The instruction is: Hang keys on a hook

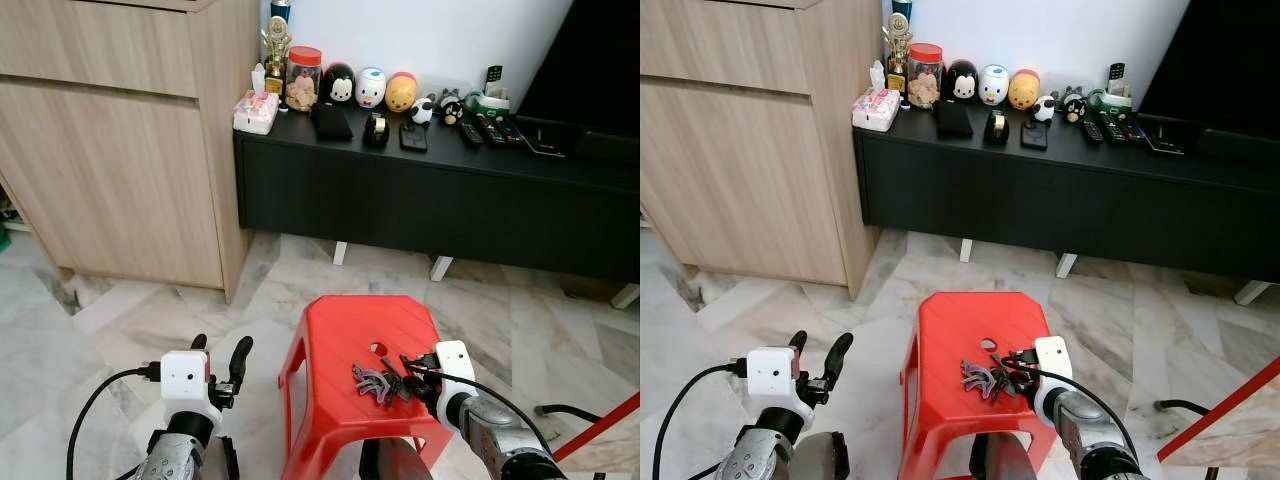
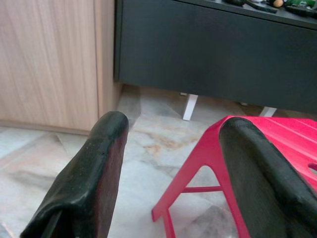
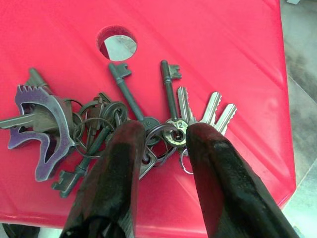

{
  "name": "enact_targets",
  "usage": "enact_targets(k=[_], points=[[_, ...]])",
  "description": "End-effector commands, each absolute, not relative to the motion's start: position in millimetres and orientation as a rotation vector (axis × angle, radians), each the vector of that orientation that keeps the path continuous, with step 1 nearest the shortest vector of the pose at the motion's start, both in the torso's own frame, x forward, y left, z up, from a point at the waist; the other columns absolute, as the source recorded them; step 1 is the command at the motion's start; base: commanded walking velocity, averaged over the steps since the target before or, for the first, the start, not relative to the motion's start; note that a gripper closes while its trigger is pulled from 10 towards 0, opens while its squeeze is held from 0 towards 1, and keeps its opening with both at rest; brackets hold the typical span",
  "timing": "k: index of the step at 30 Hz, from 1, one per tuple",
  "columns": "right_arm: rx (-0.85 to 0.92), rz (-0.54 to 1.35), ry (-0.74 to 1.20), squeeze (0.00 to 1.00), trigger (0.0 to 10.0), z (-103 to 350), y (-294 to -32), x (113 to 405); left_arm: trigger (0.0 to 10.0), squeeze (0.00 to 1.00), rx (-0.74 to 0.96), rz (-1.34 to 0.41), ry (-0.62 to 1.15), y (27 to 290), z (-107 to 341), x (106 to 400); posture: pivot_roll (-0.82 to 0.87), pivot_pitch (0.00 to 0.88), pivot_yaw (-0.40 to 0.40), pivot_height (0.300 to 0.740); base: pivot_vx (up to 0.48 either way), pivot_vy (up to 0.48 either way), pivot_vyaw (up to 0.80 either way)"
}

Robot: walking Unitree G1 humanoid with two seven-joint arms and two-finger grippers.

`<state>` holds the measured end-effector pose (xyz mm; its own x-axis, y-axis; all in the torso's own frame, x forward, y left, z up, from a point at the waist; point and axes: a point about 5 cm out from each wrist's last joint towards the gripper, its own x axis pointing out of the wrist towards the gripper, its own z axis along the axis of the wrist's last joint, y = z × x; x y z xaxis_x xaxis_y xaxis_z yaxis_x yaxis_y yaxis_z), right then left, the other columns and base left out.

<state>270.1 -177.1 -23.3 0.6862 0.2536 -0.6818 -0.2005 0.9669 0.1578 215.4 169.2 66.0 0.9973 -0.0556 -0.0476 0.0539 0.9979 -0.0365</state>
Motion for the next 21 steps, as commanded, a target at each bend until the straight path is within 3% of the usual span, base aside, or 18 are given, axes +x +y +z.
enact_targets(k=[1,21], points=[[0.070,0.240,0.775,0.00,10.0,-23.1,-185.1,269.0,10.0,0.00,-0.030,-0.070,0.050,163.2,68.3,214.8,0.05,0.036,-0.178,0.590,0.000,0.000,0.00],[0.052,0.302,0.710,0.00,10.0,-16.4,-188.2,274.2,10.0,0.00,-0.058,-0.063,0.046,151.4,68.2,208.5,0.03,0.077,-0.219,0.590,0.000,0.000,0.00]])
